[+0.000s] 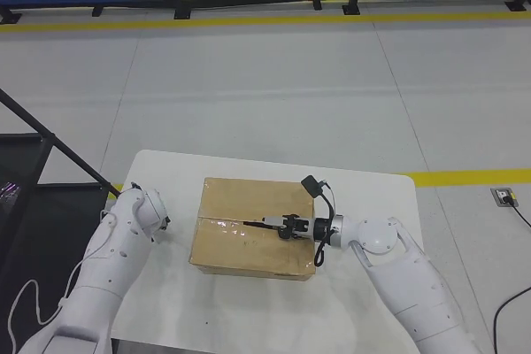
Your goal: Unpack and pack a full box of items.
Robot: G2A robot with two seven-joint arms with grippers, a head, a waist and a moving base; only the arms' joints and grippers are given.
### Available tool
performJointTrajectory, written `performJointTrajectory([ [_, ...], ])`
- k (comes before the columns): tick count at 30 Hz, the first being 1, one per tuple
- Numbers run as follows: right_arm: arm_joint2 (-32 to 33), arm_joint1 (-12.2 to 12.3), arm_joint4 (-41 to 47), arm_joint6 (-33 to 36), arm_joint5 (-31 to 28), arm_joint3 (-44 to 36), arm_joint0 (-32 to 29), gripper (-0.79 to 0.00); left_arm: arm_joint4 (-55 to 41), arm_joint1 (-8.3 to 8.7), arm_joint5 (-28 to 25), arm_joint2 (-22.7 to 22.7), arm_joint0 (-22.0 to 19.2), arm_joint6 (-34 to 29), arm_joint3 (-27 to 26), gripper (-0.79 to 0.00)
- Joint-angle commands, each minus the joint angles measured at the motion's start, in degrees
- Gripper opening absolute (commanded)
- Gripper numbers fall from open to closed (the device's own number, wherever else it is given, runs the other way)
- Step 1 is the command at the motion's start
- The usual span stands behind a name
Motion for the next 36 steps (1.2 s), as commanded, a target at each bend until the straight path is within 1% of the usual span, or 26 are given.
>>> performJointTrajectory([
  [1,0.0,0.0,0.0,0.0,0.0,0.0,0.0,0.000,-0.4,-0.31,-0.1,0.2,-0.6,0.6,1.5,-0.397],
  [5,0.0,0.0,0.0,0.0,0.0,0.0,0.0,0.000,-1.5,-1.08,-0.6,0.6,-1.9,2.1,4.5,-0.406],
  [13,0.0,0.0,0.0,0.0,0.0,0.0,0.0,0.000,-3.5,-2.09,-1.9,0.6,-3.9,4.5,8.9,-0.431],
  [16,0.0,0.0,0.0,0.0,0.0,0.0,0.0,0.000,-3.8,-2.47,-2.2,0.9,-4.4,5.0,10.3,-0.465],
  [18,0.0,0.0,0.0,0.0,0.0,0.0,0.0,0.000,-3.8,-2.67,-2.5,1.0,-4.7,5.1,10.9,-0.505],
  [19,0.0,0.0,0.0,0.0,0.0,0.0,0.0,0.000,-3.9,-2.81,-2.6,1.1,-5.0,5.3,11.4,-0.542],
  [20,0.0,0.0,0.0,0.0,0.0,0.0,0.0,0.000,-4.0,-2.92,-2.6,1.2,-5.2,5.4,11.8,-0.646],
  [22,0.0,0.0,0.0,0.0,0.0,0.0,0.0,0.000,-4.1,-3.09,-2.7,1.2,-5.5,5.6,12.3,-0.751],
  [23,0.0,0.0,0.0,0.0,0.0,0.0,0.0,0.000,-4.1,-3.15,-2.8,1.3,-5.7,5.6,12.5,-0.785],
  [30,0.0,0.0,0.0,0.0,0.0,0.0,0.0,0.000,-4.3,-3.16,-2.9,0.9,-6.5,6.2,13.0,-0.785],
  [36,0.0,0.0,0.0,0.0,0.0,0.0,0.0,0.000,-4.3,-2.36,-2.3,-0.6,-6.0,7.1,9.8,-0.785],
])
